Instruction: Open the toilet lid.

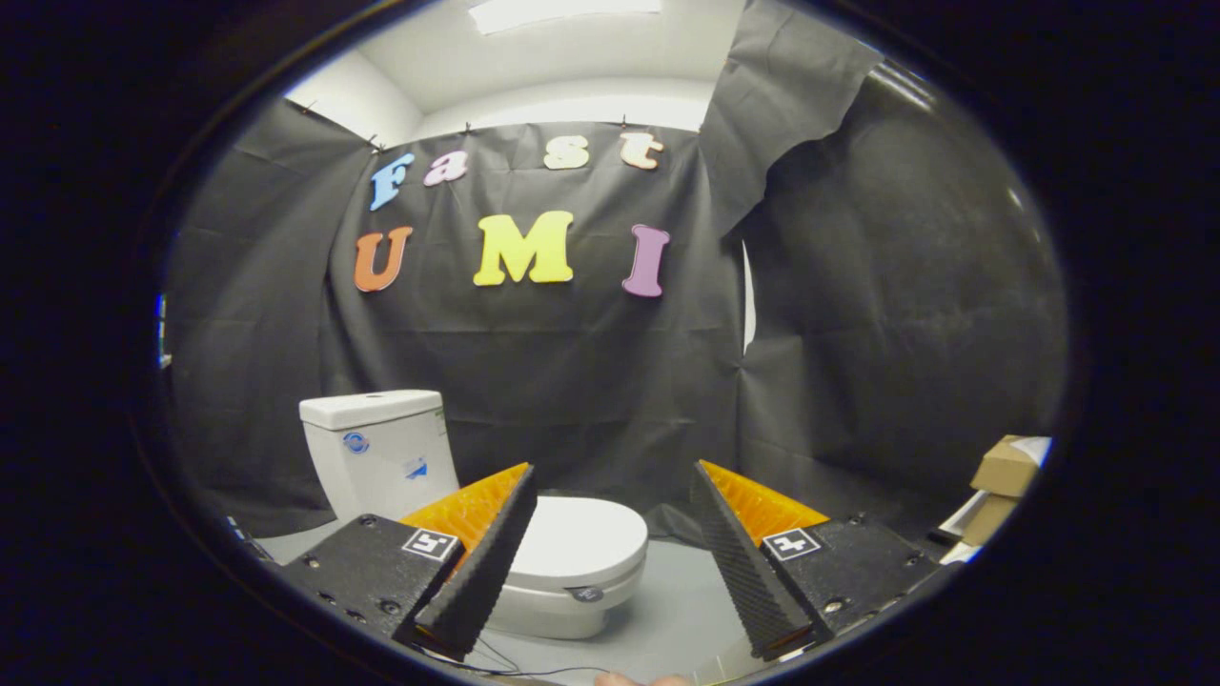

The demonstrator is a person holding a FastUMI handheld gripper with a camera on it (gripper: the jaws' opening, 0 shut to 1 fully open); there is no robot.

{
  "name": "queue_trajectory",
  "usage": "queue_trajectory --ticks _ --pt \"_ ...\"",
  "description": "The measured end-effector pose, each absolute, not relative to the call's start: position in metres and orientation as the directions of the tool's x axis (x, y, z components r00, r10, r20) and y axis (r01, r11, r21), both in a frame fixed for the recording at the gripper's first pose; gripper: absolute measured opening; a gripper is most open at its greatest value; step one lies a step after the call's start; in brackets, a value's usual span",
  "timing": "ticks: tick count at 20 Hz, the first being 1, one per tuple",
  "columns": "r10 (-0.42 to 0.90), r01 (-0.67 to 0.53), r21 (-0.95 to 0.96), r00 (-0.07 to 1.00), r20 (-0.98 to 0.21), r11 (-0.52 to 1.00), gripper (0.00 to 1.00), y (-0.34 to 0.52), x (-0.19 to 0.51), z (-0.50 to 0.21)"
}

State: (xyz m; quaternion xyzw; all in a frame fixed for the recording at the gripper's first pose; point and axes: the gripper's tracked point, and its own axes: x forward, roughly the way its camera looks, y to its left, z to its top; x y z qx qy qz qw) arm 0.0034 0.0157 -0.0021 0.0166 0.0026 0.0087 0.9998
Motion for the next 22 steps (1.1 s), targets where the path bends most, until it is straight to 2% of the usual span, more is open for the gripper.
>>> queue_trajectory --ticks 4,13,16,22 --pt "0.053 -0.047 0.098 0.997 -0.057 0.994 1.0 0.033 0.012 -0.019" --pt "0.121 -0.07 0.19 0.954 -0.275 0.979 1.0 0.058 0.06 -0.083" --pt "0.153 -0.045 0.289 0.918 -0.365 0.956 1.0 0.06 0.084 -0.117" --pt "0.171 0.092 0.424 0.822 -0.543 0.901 0.99 0.049 0.112 -0.193"
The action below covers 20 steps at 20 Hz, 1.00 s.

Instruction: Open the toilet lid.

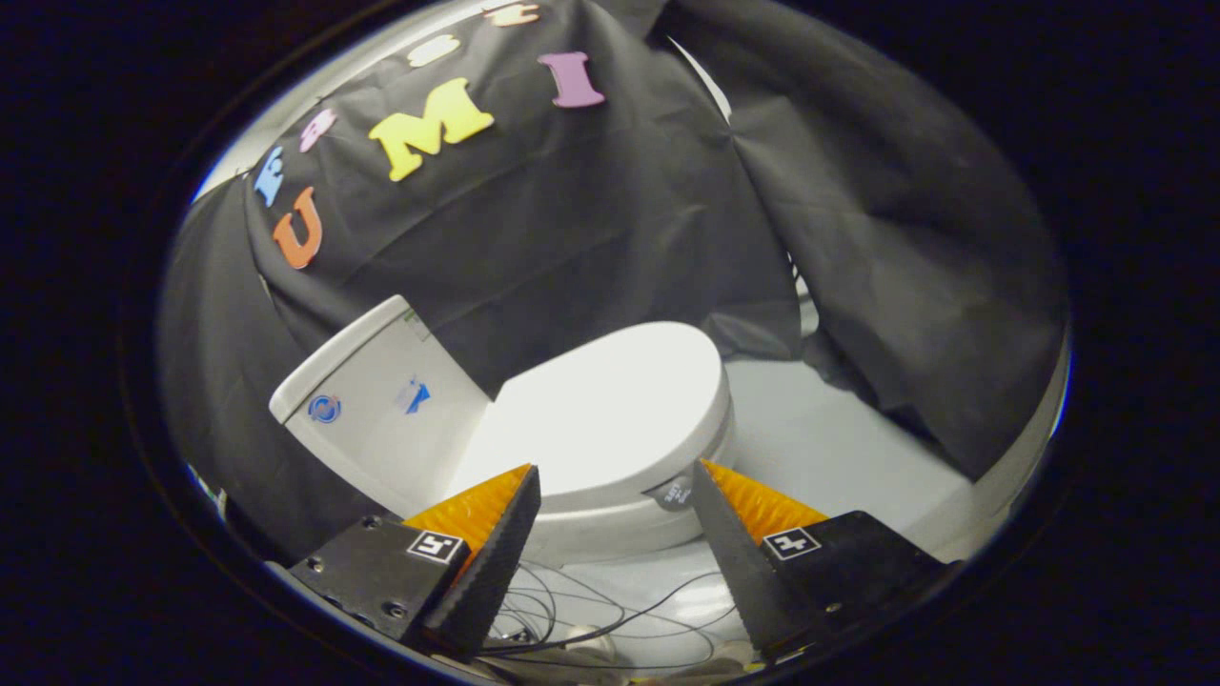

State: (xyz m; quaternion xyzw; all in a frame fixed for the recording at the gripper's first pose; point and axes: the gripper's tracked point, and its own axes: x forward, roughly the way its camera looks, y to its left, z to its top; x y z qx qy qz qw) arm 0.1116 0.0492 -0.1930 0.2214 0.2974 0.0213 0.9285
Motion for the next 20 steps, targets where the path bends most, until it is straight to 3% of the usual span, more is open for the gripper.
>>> queue_trajectory --ticks 13,20 --pt "0.233 0.271 0.54 0.687 -0.688 0.797 0.92 0.035 0.144 -0.285" --pt "0.291 0.333 0.617 0.66 -0.693 0.713 0.78 0.039 0.159 -0.318"
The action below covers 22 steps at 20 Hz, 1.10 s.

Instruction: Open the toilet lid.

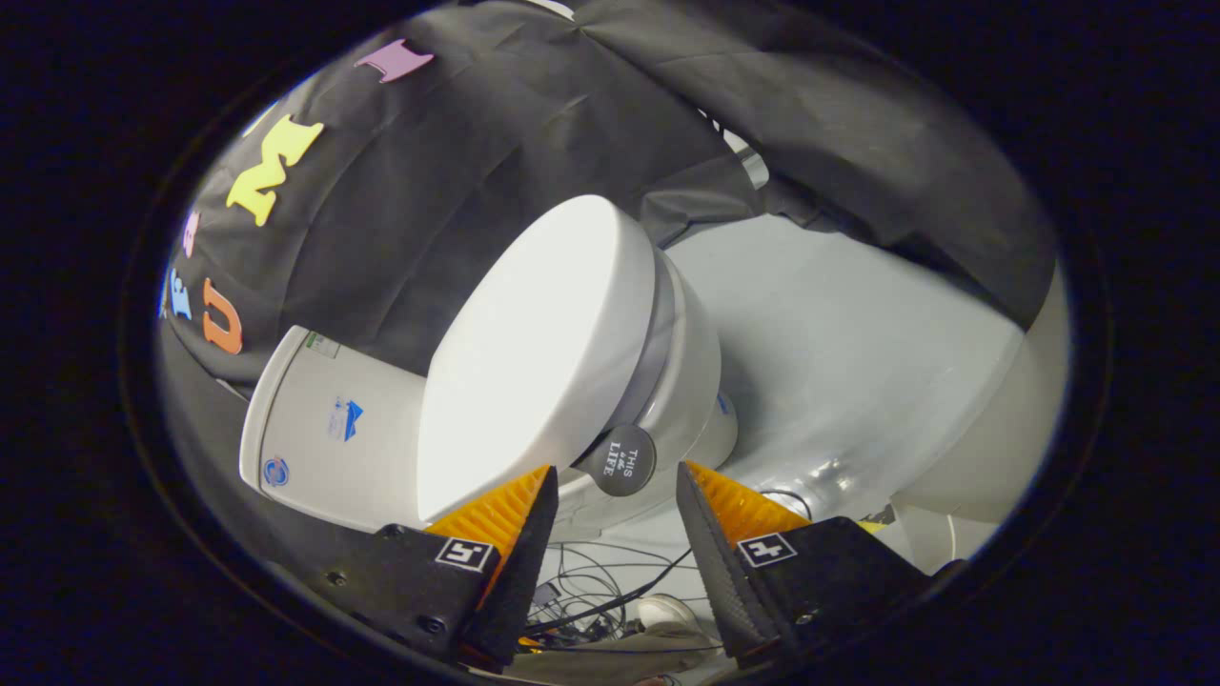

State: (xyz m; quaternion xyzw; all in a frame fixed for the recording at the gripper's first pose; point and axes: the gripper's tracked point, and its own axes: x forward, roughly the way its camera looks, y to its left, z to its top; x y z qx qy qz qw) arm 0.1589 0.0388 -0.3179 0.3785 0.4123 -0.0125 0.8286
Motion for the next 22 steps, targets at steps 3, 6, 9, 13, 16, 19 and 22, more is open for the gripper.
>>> queue_trajectory --ticks 3,6,9,13,16,19,22 --pt "0.312 0.355 0.647 0.658 -0.686 0.675 0.75 0.038 0.162 -0.325" --pt "0.346 0.376 0.697 0.666 -0.661 0.61 0.68 0.041 0.167 -0.326" --pt "0.372 0.408 0.757 0.689 -0.622 0.51 0.6 0.042 0.18 -0.324" --pt "0.401 0.442 0.795 0.695 -0.596 0.415 0.45 0.05 0.184 -0.327" --pt "0.397 0.495 0.8 0.696 -0.598 0.339 0.32 0.047 0.187 -0.327" --pt "0.387 0.526 0.804 0.705 -0.595 0.277 0.23 0.045 0.185 -0.327" --pt "0.403 0.537 0.806 0.699 -0.591 0.249 0.17 0.049 0.187 -0.32"
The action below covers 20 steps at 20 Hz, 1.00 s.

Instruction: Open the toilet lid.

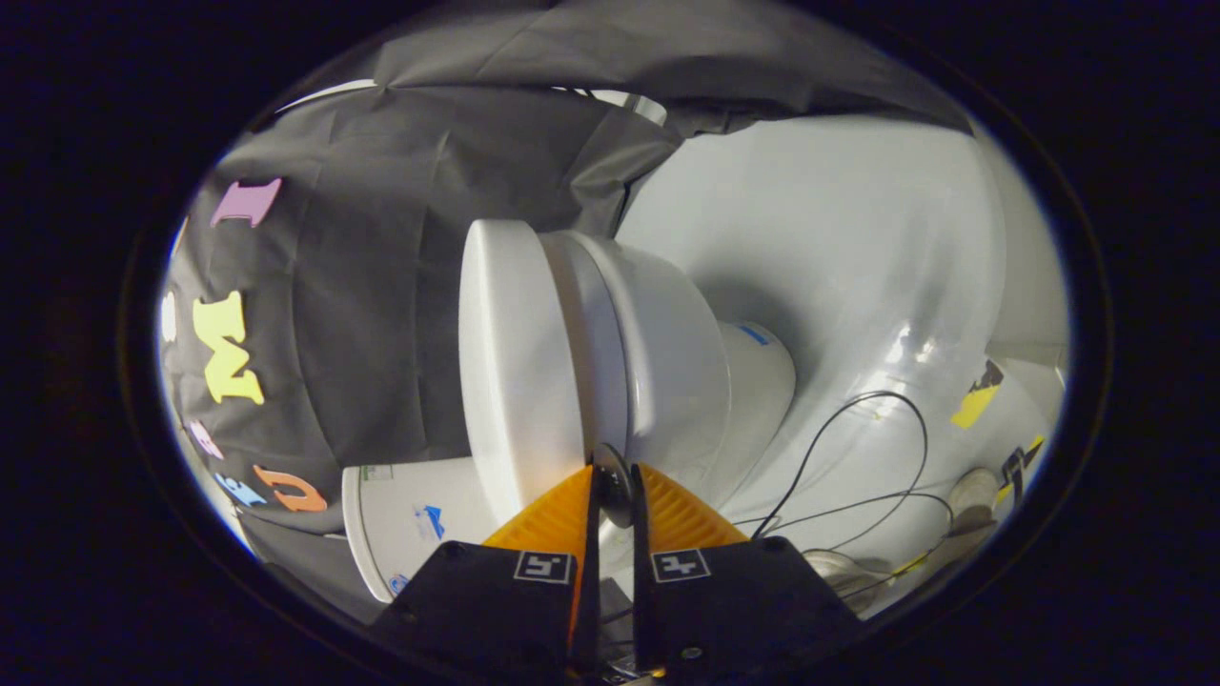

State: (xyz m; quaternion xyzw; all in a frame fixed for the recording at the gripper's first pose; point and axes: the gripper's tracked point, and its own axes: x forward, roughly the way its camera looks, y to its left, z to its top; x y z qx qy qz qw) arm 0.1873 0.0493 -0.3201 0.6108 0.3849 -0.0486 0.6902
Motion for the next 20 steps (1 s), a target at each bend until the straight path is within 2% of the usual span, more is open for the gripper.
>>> queue_trajectory --ticks 3,14,20 --pt "0.398 0.523 0.79 0.683 -0.613 0.318 0.1 0.053 0.186 -0.309" --pt "0.392 0.428 0.801 0.711 -0.584 0.418 0.09 0.066 0.188 -0.242" --pt "0.394 0.339 0.787 0.721 -0.569 0.516 0.1 0.083 0.191 -0.201"
